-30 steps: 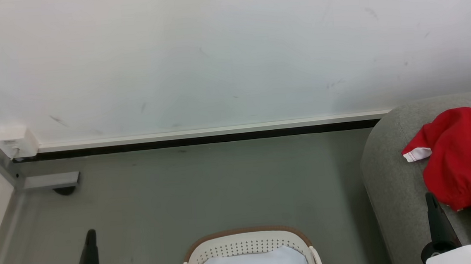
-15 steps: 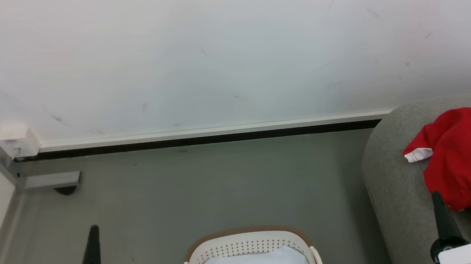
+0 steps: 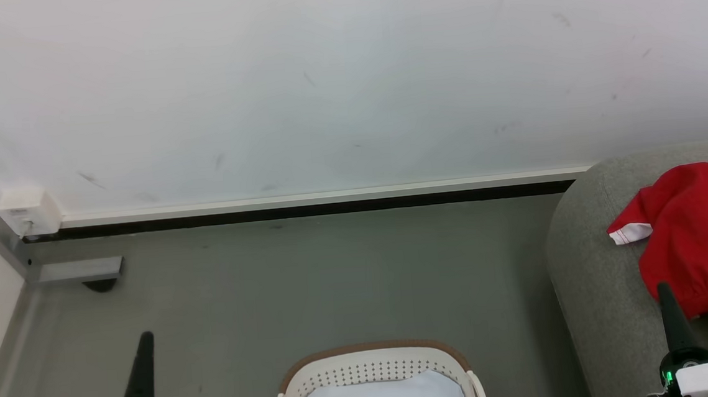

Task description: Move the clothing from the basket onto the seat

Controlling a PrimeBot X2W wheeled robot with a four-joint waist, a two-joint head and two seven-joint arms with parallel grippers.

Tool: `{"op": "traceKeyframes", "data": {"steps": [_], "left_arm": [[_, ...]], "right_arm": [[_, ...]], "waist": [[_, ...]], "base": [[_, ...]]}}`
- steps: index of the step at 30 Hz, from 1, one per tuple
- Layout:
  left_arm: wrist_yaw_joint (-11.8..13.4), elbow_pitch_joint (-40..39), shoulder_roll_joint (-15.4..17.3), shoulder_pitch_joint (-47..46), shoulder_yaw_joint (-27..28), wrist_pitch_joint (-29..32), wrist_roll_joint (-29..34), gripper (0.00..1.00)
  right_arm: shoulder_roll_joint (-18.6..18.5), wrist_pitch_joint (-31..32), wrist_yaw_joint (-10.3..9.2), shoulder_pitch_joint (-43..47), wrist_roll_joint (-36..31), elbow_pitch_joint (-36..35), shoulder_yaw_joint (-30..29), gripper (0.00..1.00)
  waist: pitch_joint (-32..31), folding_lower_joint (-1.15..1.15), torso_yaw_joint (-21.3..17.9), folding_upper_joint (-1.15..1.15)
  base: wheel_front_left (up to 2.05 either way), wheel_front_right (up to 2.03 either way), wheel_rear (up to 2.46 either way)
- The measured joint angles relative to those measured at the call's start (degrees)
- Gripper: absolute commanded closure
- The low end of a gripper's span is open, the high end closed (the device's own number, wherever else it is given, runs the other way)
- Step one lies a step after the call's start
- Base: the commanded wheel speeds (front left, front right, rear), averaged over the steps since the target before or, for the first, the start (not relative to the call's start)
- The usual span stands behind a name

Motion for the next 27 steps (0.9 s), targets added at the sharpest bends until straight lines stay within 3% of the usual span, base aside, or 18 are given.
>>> {"op": "traceKeyframes", "data": {"steps": [27], "left_arm": [[0.7, -0.8, -1.0, -1.3, 0.7, 3.5, -11.0, 1.00]], "right_arm": [[-3.2, 0.4, 0.00, -0.4, 16.0, -0.7, 1.7, 1.00]], "waist": [[0.0, 0.00, 0.4, 0.00]], "base": [[0.00, 0.00, 0.00]]}}
